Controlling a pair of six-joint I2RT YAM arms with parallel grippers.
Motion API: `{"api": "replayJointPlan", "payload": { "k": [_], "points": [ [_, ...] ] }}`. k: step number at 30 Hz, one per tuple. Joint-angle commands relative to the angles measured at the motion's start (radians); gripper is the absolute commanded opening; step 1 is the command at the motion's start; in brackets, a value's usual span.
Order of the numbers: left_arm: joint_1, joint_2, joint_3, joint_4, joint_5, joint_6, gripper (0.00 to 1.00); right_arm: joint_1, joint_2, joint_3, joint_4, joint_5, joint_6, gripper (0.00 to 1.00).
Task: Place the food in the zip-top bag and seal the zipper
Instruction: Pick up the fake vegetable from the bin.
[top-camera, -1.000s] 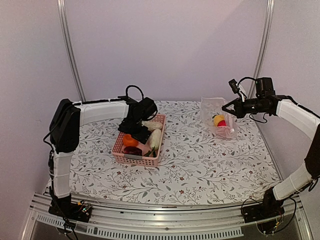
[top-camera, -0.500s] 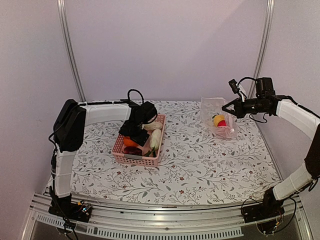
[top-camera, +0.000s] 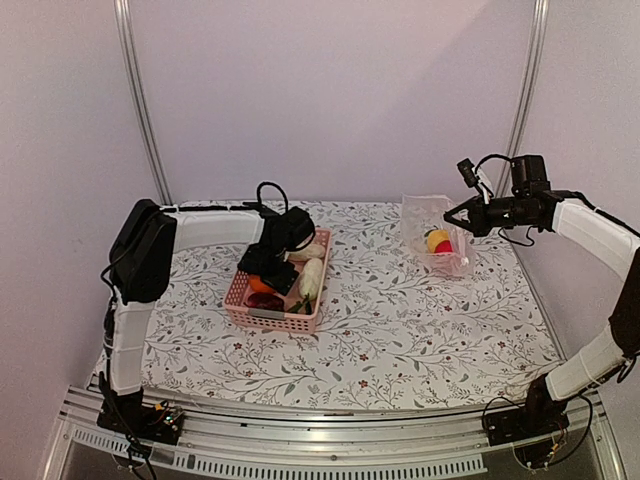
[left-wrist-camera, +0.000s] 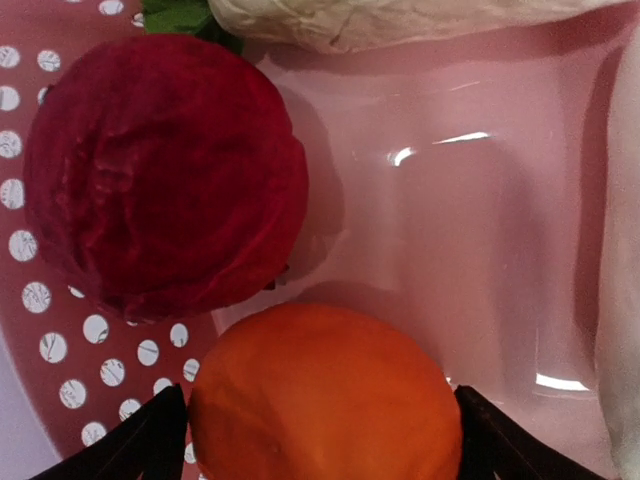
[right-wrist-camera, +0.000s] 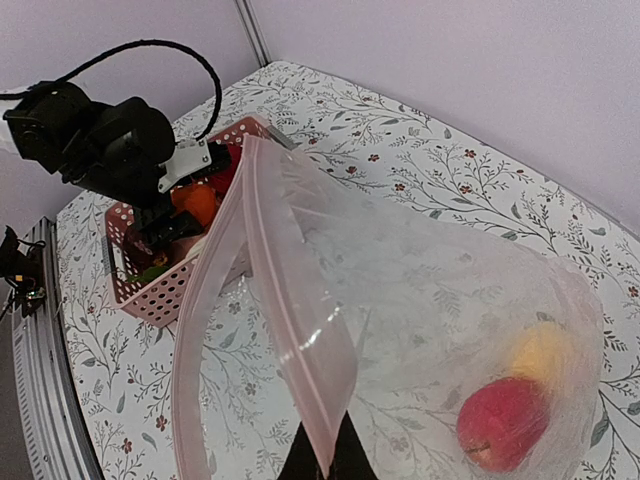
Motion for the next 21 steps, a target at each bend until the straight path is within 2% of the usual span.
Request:
{"api": "replayJointPlan", "payload": {
  "k": [1,8,17,21],
  "points": [
    [0.014,0.03,-0.022,0.005,0.002,-0.006,0.91,0.003,-0.01,-0.012,0.004,0.0,-0.004,0.0],
    [0.009,-0.044,-0.041,0.03,0.016,-0.003,0.76,0.003,-0.011,0.004,0.004,0.045,0.012,0.0],
    [-0.019,-0.311,-0.086,0.122,0.005,0.004,0.72,0.006,-0.037,0.079,-0.136,0.13,-0.021,0.0],
    [-0.077,-0.411,-0.102,0.276,0.081,0.026,0.71,0.024,-0.054,0.105,-0.188,0.163,-0.035,0.0]
  ]
}}
